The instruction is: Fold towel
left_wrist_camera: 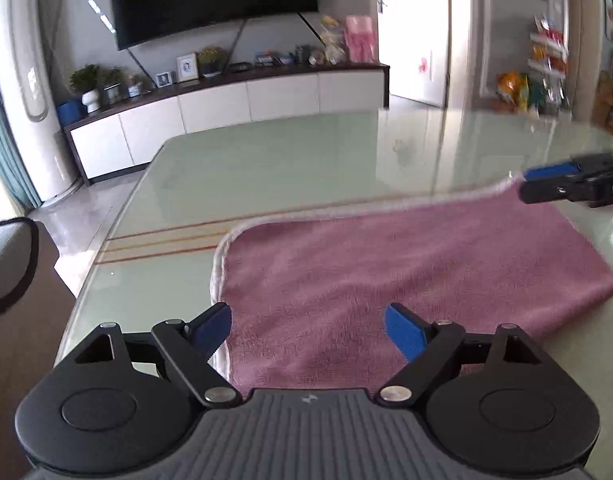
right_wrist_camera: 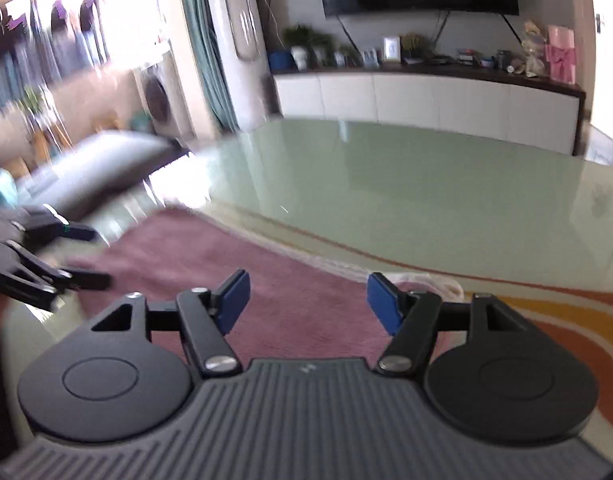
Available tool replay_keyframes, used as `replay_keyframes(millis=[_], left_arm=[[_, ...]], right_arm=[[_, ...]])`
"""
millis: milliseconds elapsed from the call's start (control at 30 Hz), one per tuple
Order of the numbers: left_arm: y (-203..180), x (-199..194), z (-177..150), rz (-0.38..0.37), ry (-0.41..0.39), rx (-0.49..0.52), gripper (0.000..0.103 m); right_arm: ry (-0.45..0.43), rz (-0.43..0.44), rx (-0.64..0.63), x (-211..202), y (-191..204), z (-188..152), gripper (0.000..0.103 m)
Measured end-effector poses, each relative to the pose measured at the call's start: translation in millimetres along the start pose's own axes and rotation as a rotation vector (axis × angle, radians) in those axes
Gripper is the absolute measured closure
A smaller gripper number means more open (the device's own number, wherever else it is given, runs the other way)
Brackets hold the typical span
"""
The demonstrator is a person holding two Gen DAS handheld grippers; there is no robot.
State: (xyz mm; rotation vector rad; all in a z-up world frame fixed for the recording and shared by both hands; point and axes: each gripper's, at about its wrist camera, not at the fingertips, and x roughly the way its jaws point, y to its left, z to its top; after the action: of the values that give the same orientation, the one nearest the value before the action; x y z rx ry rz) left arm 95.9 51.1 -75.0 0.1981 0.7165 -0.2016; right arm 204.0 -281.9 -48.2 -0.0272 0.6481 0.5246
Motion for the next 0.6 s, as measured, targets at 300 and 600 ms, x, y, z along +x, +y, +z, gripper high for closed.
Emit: replay_keyframes(millis=[300, 600], left_arm=[[39, -23, -8, -0.011, -0.003, -0.186, 0.017], [23, -15, -8, 0.119, 0.103, -0.06, 0.022]], right_arm=[[-0.12, -0.125, 0.122, -46, 15, -9, 0.038], [0.024, -0.379, 0.094, -64, 76, -83, 0.032]])
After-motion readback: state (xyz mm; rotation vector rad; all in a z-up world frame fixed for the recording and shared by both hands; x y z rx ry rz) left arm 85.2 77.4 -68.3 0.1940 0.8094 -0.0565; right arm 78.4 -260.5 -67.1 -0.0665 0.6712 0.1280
